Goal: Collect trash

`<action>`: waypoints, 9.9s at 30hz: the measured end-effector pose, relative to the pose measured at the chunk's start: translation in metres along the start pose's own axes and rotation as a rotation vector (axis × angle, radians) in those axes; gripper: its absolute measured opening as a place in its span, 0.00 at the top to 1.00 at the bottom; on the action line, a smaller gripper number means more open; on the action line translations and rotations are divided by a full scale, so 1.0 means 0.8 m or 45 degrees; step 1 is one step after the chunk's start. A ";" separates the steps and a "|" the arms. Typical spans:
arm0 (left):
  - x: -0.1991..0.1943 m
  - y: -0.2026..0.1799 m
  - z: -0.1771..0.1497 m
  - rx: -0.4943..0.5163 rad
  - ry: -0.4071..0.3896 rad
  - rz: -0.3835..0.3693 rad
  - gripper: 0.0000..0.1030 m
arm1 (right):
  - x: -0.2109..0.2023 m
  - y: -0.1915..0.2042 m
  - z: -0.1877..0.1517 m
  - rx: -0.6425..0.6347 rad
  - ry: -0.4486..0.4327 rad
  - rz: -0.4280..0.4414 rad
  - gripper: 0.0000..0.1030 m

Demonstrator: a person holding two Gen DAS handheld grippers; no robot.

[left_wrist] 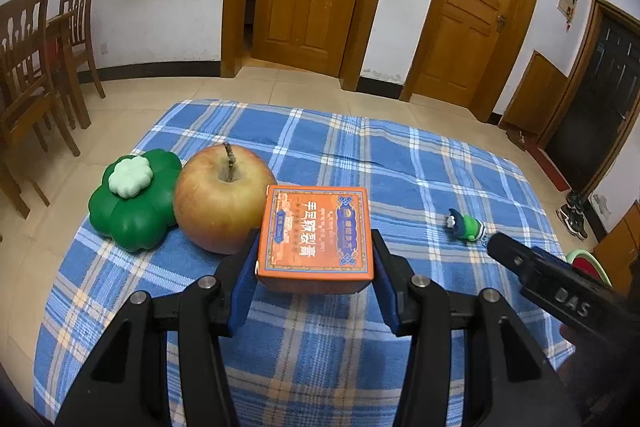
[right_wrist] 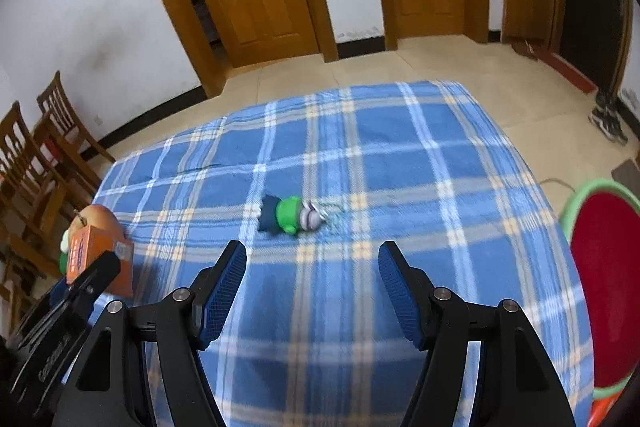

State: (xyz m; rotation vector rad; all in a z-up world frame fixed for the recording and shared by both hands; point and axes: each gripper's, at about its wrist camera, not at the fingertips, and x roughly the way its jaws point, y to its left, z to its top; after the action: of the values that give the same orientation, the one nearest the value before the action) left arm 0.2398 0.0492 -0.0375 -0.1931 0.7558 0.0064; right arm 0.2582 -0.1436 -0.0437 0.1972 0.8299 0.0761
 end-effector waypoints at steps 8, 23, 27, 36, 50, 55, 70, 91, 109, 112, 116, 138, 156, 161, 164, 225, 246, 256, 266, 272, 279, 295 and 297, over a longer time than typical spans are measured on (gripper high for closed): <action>0.002 0.001 -0.003 -0.015 0.012 -0.009 0.50 | 0.030 0.014 0.006 -0.052 0.017 -0.026 0.32; 0.008 0.003 -0.004 -0.030 0.040 -0.025 0.50 | 0.067 0.039 0.012 -0.100 0.031 -0.110 0.43; 0.008 0.002 -0.004 -0.024 0.043 -0.026 0.50 | 0.072 0.047 0.012 -0.134 0.026 -0.131 0.51; 0.009 -0.002 -0.005 -0.011 0.041 -0.026 0.50 | 0.037 0.021 -0.002 -0.072 0.006 -0.080 0.51; -0.003 -0.016 -0.005 0.038 0.014 -0.058 0.50 | -0.079 -0.042 -0.042 0.012 -0.103 -0.111 0.51; -0.002 -0.025 -0.009 0.066 0.024 -0.063 0.50 | -0.117 -0.063 -0.058 0.041 -0.137 -0.122 0.51; -0.018 -0.077 -0.024 0.249 -0.005 -0.077 0.50 | -0.189 -0.154 -0.096 0.225 -0.191 -0.227 0.51; -0.065 -0.236 -0.057 0.447 0.073 -0.278 0.50 | -0.221 -0.288 -0.137 0.399 -0.199 -0.275 0.51; -0.058 -0.367 -0.099 0.626 0.176 -0.382 0.50 | -0.192 -0.363 -0.138 0.413 -0.185 -0.275 0.51; -0.055 -0.381 -0.104 0.647 0.186 -0.390 0.50 | -0.190 -0.370 -0.135 0.403 -0.192 -0.271 0.51; -0.051 -0.393 -0.110 0.669 0.200 -0.392 0.50 | -0.188 -0.376 -0.132 0.396 -0.194 -0.282 0.50; -0.030 -0.437 -0.133 0.760 0.244 -0.407 0.50 | -0.221 -0.390 -0.142 0.468 -0.243 -0.215 0.36; -0.051 -0.424 -0.134 0.737 0.243 -0.426 0.36 | -0.255 -0.376 -0.150 0.478 -0.263 -0.228 0.36; -0.066 -0.396 -0.129 0.699 0.232 -0.405 0.36 | -0.266 -0.354 -0.151 0.450 -0.272 -0.223 0.33; -0.076 -0.377 -0.125 0.667 0.216 -0.381 0.36 | -0.274 -0.339 -0.152 0.430 -0.286 -0.225 0.28; -0.210 -0.121 -0.159 0.310 -0.004 -0.056 0.24 | -0.323 -0.098 -0.231 0.117 -0.369 -0.161 0.24; -0.212 -0.120 -0.155 0.307 -0.018 -0.049 0.24 | -0.322 -0.097 -0.230 0.113 -0.369 -0.159 0.24; -0.213 -0.119 -0.152 0.307 -0.023 -0.047 0.24 | -0.322 -0.096 -0.230 0.113 -0.366 -0.157 0.24; -0.214 -0.118 -0.152 0.305 -0.024 -0.046 0.24 | -0.321 -0.095 -0.230 0.113 -0.364 -0.155 0.24; -0.214 -0.118 -0.152 0.306 -0.024 -0.047 0.24 | -0.321 -0.095 -0.230 0.112 -0.364 -0.154 0.24; -0.214 -0.117 -0.151 0.306 -0.024 -0.046 0.24 | -0.321 -0.094 -0.230 0.111 -0.364 -0.156 0.24; -0.214 -0.117 -0.152 0.305 -0.026 -0.046 0.24 | -0.321 -0.093 -0.230 0.110 -0.365 -0.155 0.24; -0.214 -0.117 -0.151 0.305 -0.025 -0.047 0.24 | -0.321 -0.093 -0.230 0.110 -0.365 -0.155 0.24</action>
State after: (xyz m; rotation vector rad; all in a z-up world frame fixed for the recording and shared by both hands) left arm 0.0399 -0.0534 0.0095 0.0210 0.7267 -0.1168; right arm -0.0511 -0.2270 0.0063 0.2323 0.5580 -0.1006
